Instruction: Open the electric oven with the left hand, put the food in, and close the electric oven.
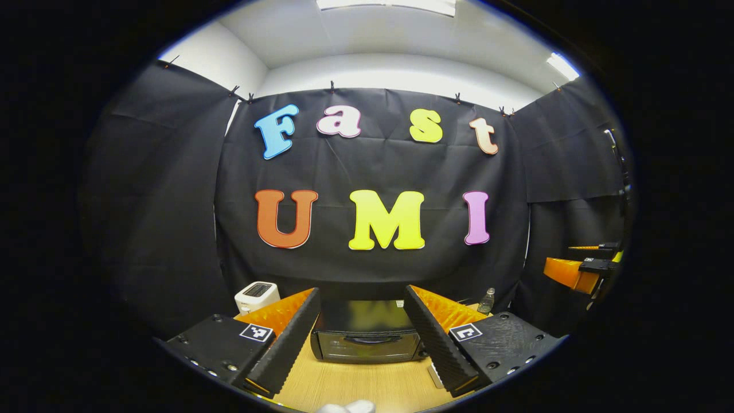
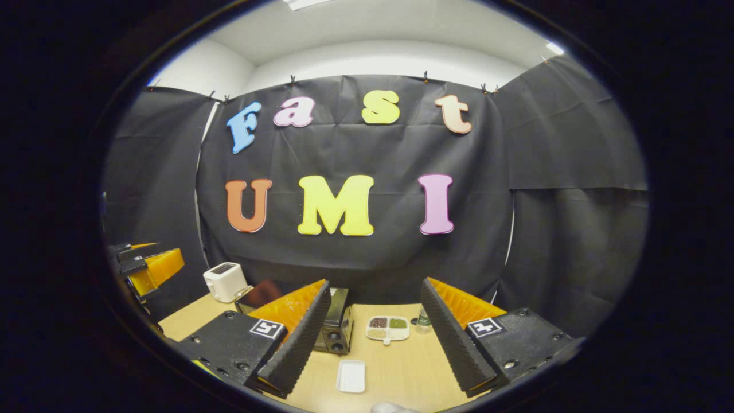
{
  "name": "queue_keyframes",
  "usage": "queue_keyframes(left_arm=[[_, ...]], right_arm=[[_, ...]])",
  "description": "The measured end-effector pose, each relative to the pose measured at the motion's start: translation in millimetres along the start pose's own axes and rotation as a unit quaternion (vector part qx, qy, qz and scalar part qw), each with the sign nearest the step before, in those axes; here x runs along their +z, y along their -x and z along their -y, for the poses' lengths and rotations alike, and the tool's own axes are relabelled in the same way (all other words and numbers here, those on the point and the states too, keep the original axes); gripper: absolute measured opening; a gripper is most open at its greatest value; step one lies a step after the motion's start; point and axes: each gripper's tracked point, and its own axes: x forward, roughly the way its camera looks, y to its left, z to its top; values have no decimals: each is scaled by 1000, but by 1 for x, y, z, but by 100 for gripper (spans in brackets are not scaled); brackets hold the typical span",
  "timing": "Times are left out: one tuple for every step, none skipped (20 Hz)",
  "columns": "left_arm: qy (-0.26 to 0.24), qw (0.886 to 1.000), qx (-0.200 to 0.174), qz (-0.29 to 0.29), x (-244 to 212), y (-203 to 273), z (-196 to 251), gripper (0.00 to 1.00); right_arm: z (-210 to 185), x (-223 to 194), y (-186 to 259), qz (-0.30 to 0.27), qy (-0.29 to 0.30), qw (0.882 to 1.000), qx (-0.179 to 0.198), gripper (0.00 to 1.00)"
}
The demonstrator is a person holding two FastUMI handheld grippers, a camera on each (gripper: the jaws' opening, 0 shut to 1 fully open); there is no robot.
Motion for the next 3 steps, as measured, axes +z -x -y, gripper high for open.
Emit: queue_keyframes(left_arm=[[1, 1000, -1, 0, 0, 0, 0, 95], [2, 1000, -3, -1, -1, 0, 1, 96], [2, 1000, -3, -2, -2, 1, 1, 96]], right_arm=[[0, 0, 0, 0, 1, 1000, 0, 91], [0, 1, -1, 0, 1, 1000, 0, 91], [-1, 1, -2, 0, 1, 1000, 1, 91]])
